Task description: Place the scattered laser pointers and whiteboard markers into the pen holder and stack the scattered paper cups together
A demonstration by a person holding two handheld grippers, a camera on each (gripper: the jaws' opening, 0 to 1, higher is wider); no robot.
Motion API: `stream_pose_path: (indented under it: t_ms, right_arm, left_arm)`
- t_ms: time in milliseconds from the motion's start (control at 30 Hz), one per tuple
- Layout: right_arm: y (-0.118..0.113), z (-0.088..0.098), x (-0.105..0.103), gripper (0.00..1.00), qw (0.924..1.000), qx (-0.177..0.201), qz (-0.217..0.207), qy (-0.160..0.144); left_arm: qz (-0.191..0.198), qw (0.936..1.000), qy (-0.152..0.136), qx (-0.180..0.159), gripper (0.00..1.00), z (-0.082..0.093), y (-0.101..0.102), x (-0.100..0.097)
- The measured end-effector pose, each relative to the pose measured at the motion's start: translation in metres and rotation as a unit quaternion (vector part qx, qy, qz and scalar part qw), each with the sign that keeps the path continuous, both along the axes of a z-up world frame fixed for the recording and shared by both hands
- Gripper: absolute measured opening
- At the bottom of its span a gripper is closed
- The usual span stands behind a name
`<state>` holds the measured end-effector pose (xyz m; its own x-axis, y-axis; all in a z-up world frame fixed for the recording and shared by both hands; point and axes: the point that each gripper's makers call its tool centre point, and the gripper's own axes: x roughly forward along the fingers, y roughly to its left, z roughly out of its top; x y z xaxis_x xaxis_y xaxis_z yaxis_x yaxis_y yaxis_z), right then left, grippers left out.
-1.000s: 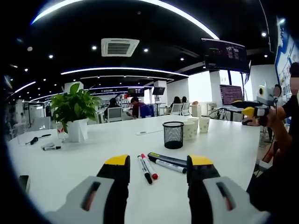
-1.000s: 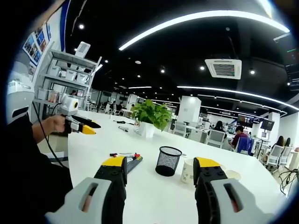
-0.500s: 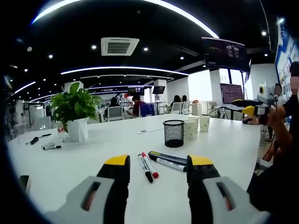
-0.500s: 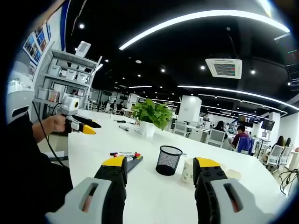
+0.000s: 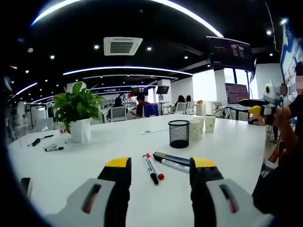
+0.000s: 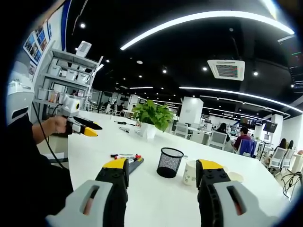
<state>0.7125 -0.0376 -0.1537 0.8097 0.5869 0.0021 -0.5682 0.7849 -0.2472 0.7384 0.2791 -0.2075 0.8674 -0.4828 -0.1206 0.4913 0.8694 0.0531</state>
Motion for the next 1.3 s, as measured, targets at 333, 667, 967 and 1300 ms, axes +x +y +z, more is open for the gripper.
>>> stream_pose_path:
  t_ms: [333, 667, 967, 1300]
  right_arm:
    - [0.001, -0.003, 0.000, 0.59, 1.0000, 0.003, 0.004, 0.002]
    - [-0.004, 0.000, -0.002, 0.59, 1.0000, 0.006, 0.001, -0.003]
    - [-0.003, -0.001, -0.001, 0.59, 1.0000, 0.008, 0.003, -0.003]
    - [-0.005, -0.002, -0.001, 0.59, 1.0000, 0.010, 0.000, 0.001]
  left_arm:
    - [-0.004, 0.9998, 0.006, 0.020, 0.52, 0.007, -0.003, 0.012]
    - [-0.018, 0.9994, 0.024, 0.019, 0.52, -0.001, -0.014, 0.019]
    - [-0.024, 0.9991, 0.021, 0.026, 0.52, 0.003, -0.018, 0.021]
    - [-0.025, 0.9990, 0.028, 0.024, 0.52, -0.001, -0.020, 0.024]
